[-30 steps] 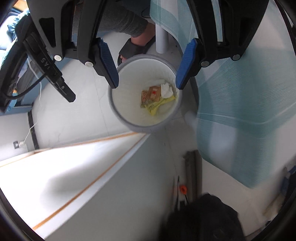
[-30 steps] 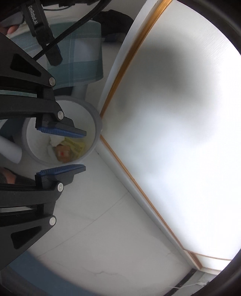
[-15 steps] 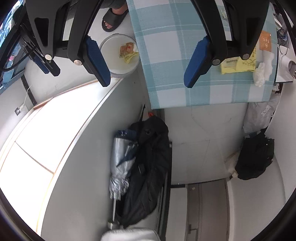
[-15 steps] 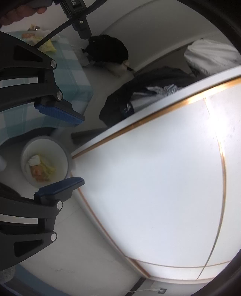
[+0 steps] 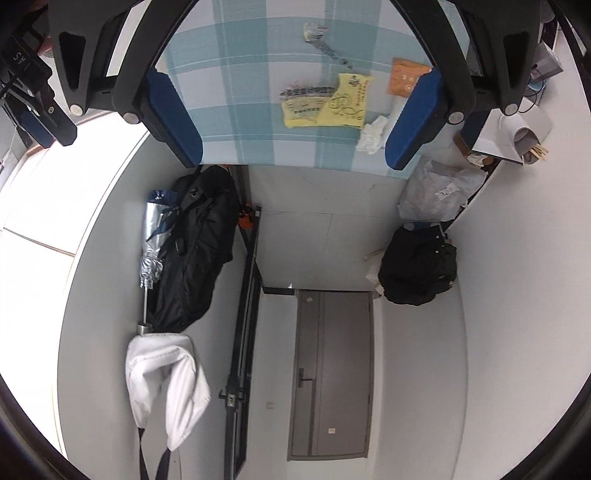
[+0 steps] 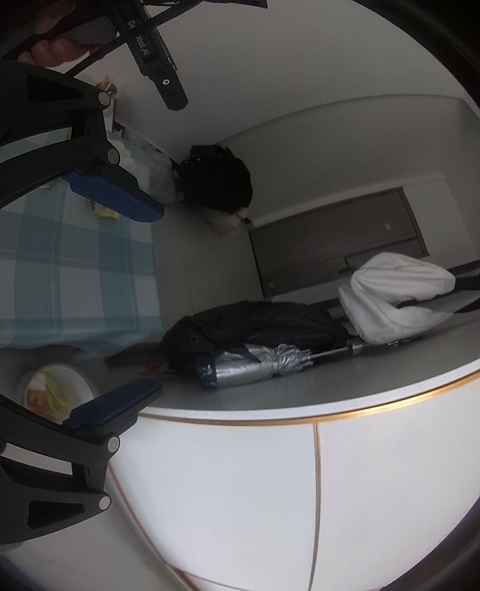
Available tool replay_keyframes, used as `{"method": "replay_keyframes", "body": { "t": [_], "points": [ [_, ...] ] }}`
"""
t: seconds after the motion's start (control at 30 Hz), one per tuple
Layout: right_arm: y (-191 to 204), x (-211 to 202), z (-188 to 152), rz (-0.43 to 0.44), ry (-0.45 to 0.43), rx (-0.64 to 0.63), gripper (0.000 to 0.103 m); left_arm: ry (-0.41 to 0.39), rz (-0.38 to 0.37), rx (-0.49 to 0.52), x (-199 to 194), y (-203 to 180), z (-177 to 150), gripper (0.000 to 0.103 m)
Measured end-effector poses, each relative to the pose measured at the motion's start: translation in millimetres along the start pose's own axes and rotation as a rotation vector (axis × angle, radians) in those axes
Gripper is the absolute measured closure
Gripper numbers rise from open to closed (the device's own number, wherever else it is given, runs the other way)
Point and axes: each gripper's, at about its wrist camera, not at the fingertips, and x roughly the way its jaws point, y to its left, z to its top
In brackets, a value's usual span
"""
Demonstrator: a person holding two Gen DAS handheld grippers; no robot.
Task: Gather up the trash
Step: 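Bring both open grippers back from the bin over the table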
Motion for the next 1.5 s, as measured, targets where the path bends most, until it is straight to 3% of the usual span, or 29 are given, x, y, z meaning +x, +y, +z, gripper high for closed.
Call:
{"method": "replay_keyframes", "body": {
  "t": [0.43, 0.67, 0.83, 0.93, 1.1, 1.5],
  "points": [
    [74.1, 11.9, -28.9, 0.130, 0.000, -0.106, 0.005, -0.042, 0.122, -0.089, -15.3, 81.1, -22.9, 0.005],
    [104.7, 23.0, -46.3, 0.181, 0.050, -0.194, 0.003, -0.004, 0.090, -0.157, 3.9, 113.4, -37.9, 0.005],
    [115.1, 33.9, -57.0, 0.226, 0.074, -0.232, 0.003, -0.028, 0.155, -0.148, 17.2, 138.5, -52.3, 0.005],
    [118.9, 45.4, -63.7, 0.229, 0.121, -0.241, 0.003, -0.016, 0.170, -0.171, 27.5, 157.1, -58.1, 0.005],
    [128.8, 63.8, -73.1, 0.219, 0.172, -0.286, 0.003, 0.051, 0.152, -0.309, 42.4, 186.6, -64.7, 0.005],
    [145.2, 151.9, -74.4, 0.219, 0.353, -0.228, 0.003, 0.145, 0.114, -0.373, 59.6, 204.6, -65.1, 0.005]
  ]
}}
